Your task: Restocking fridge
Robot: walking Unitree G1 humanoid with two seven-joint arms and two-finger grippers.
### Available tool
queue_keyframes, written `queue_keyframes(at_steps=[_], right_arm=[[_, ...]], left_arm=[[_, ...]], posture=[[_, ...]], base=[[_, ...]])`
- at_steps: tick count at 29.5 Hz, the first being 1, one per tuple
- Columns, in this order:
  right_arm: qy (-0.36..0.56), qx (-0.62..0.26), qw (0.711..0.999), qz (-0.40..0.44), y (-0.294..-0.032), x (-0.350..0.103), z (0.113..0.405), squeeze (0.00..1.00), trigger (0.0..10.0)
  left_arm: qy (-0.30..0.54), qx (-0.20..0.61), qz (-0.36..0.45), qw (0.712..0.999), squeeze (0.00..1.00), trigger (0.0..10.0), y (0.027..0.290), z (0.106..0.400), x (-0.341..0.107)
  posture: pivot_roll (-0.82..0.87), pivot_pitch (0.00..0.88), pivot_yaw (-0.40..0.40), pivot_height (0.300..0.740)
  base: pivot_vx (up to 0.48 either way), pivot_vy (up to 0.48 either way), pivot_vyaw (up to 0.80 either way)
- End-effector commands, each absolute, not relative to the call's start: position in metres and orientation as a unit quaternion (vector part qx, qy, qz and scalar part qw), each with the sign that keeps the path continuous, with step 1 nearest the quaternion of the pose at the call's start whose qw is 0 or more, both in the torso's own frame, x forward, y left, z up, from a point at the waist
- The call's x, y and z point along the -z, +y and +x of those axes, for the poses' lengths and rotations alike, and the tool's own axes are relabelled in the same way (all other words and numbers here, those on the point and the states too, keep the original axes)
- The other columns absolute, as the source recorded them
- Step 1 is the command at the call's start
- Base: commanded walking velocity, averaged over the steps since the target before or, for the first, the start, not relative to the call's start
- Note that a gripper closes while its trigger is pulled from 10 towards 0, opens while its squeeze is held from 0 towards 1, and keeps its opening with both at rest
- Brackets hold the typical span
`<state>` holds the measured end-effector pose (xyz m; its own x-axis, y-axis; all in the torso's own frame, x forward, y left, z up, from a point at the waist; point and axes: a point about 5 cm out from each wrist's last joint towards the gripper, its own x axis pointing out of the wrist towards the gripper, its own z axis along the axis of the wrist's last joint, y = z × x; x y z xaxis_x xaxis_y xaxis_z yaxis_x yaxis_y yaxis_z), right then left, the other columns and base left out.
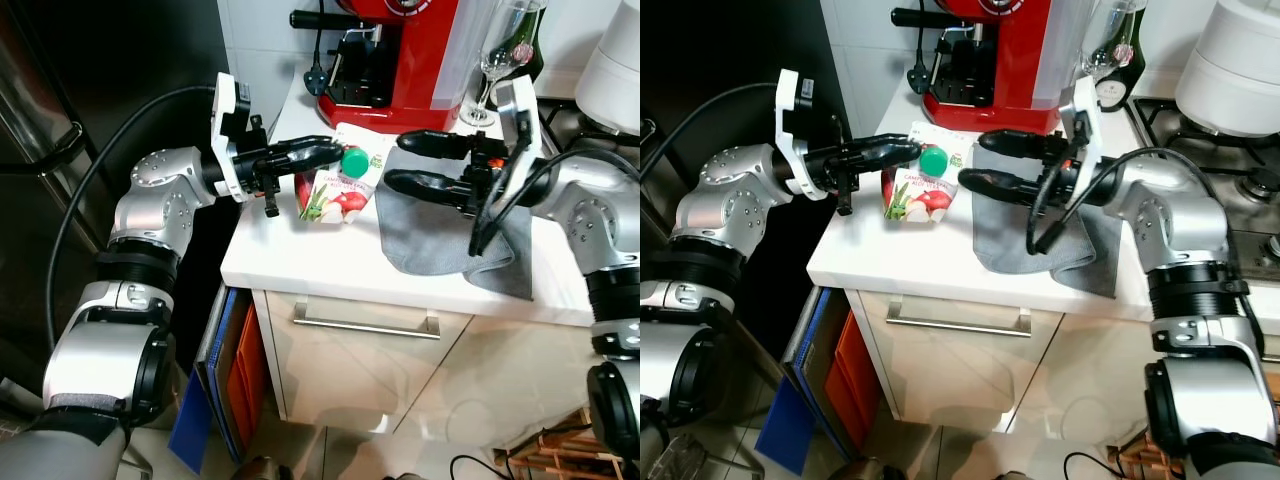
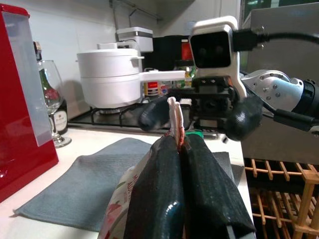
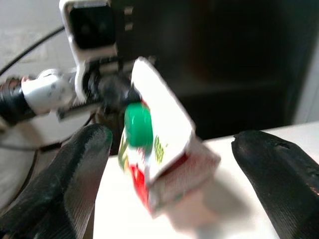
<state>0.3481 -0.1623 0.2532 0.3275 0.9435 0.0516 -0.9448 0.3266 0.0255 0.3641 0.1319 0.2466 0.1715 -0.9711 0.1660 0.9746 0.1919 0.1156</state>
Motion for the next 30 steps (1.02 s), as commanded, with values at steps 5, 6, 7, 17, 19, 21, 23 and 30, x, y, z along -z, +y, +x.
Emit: queue_keyframes(at_steps=[5,6,7,17,19,21,23,30], right_arm=[[-0.049,-0.585,0.809,0.032,-0.148,-0.271,0.352,0.48,10.0],[-0.049,-0.584,0.810,0.034,-0.147,-0.271,0.353,0.48,10.0],[-0.050,-0.584,0.809,0.035,-0.145,-0.270,0.353,0.49,10.0],[-0.038,-0.593,0.803,0.052,-0.137,-0.264,0.354,0.49,10.0],[-0.034,-0.592,0.803,0.061,-0.136,-0.262,0.355,0.50,10.0],[-0.031,-0.593,0.801,0.074,-0.134,-0.259,0.355,0.50,10.0],[-0.031,-0.593,0.801,0.079,-0.133,-0.259,0.355,0.50,10.0],[-0.034,-0.594,0.795,0.113,-0.120,-0.257,0.357,0.50,10.0]], left_arm=[[-0.106,0.651,0.000,0.751,0.00,10.0,0.123,0.363,-0.252],[-0.107,0.652,0.000,0.751,0.00,10.0,0.123,0.363,-0.252],[-0.107,0.653,0.000,0.750,0.00,10.0,0.122,0.363,-0.252],[-0.109,0.654,-0.002,0.748,0.00,10.0,0.122,0.362,-0.254],[-0.112,0.655,-0.003,0.748,0.00,10.0,0.121,0.362,-0.255],[-0.114,0.655,-0.007,0.747,0.00,10.0,0.121,0.362,-0.256],[-0.115,0.655,-0.008,0.747,0.00,10.0,0.120,0.362,-0.256],[-0.129,0.649,-0.028,0.749,0.00,10.0,0.124,0.361,-0.260]], posture=[[-0.15,0.000,0.042,0.740],[-0.15,0.000,0.042,0.740],[-0.15,0.000,0.043,0.740],[-0.14,0.000,0.043,0.740],[-0.14,0.000,0.042,0.740],[-0.14,0.000,0.042,0.740],[-0.14,0.000,0.042,0.740],[-0.15,0.000,0.049,0.740]], base=[[0.000,0.000,0.00],[0.000,0.000,0.00],[0.000,0.000,0.00],[0.000,0.000,0.00],[0.000,0.000,0.00],[0.000,0.000,0.00],[0.000,0.000,0.00],[0.000,0.000,0.00]])
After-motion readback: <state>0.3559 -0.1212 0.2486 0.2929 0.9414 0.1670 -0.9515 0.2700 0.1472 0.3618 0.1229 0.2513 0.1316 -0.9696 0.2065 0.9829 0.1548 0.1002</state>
